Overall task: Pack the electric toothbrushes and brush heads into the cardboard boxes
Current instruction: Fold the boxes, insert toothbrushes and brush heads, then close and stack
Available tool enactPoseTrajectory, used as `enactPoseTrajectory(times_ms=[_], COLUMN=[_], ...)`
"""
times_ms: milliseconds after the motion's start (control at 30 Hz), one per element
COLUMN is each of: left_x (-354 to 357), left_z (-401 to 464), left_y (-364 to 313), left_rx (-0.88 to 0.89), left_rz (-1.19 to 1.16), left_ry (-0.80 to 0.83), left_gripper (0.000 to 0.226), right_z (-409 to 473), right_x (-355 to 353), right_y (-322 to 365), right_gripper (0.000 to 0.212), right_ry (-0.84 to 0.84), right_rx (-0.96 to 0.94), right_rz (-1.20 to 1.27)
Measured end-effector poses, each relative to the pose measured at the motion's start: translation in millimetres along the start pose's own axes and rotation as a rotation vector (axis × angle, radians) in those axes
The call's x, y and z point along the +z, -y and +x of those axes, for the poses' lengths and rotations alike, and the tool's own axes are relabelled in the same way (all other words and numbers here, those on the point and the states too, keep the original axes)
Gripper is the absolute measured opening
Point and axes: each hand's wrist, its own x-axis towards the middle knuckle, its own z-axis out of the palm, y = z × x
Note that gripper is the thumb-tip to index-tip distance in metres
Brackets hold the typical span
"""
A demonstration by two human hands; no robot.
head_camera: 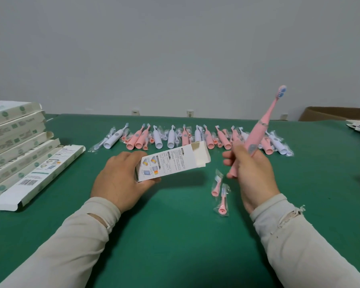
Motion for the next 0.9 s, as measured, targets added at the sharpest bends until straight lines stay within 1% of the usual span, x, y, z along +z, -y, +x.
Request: enactPoseTrajectory(times_ms=[67, 100, 133, 167, 233, 267, 433, 533, 600, 667, 767, 900], left_x=[-1.0, -1.0, -0.5, 0.1, 1.2, 1.4, -0.9, -0.8, -0.7, 0.0, 0.8, 1.0], left_z=[0.3, 0.6, 0.7, 0.8, 0.4, 0.1, -0.8, -0.9, -0.8, -0.4, -0.5, -1.5], left_y=[-0.7, -1.2, -1.6, -1.8, -2.3, -2.5, -4.3, -3.8, -3.1, -2.5, -2.8, -2.5], left_rx=[0.0, 0.007, 0.015, 0.022, 0.031, 0.033, 0.027, 0.029, 0.026, 0.026, 0.033, 0.057], left_rz=[0.036, 0.045, 0.047, 0.043, 0.032, 0.026, -0.015, -0.015, -0.017, -0.017, -0.056, -0.066], left_ry=[-0.011, -0.01, -0.006, 0.0, 0.012, 0.014, -0.005, -0.018, -0.019, -0.014, -0.011, -0.018], left_gripper=[0.059, 0.059, 0.058, 0.058, 0.058, 0.059, 0.063, 0.06, 0.06, 0.061, 0.061, 0.057], right_z=[-0.1, -2.5, -5.6, -9.2, -15.2, -16.5, -14.4, -14.0, -15.3, -16.2, -19.0, -19.0], right_x=[0.4, 1.2, 3.0, 4.6, 8.4, 9.2, 7.5, 4.9, 4.5, 4.3, 5.2, 6.1], right_y=[6.5, 9.5, 11.5, 12.4, 12.2, 11.1, 5.4, 4.7, 5.6, 8.1, 9.1, 8.1], right_gripper=[0.04, 0.05, 0.056, 0.056, 0.051, 0.045, 0.016, 0.016, 0.02, 0.022, 0.027, 0.019], right_ry=[-0.047, -0.041, -0.007, 0.057, 0.201, 0.228, 0.157, 0.161, 0.123, 0.11, 0.194, 0.284], right_rx=[-0.067, -0.094, -0.115, -0.127, -0.125, -0.121, -0.069, -0.025, -0.043, -0.073, -0.098, -0.107], right_rz=[0.022, 0.016, 0.0, 0.008, 0.072, 0.083, 0.026, -0.021, -0.075, -0.073, -0.066, -0.102])
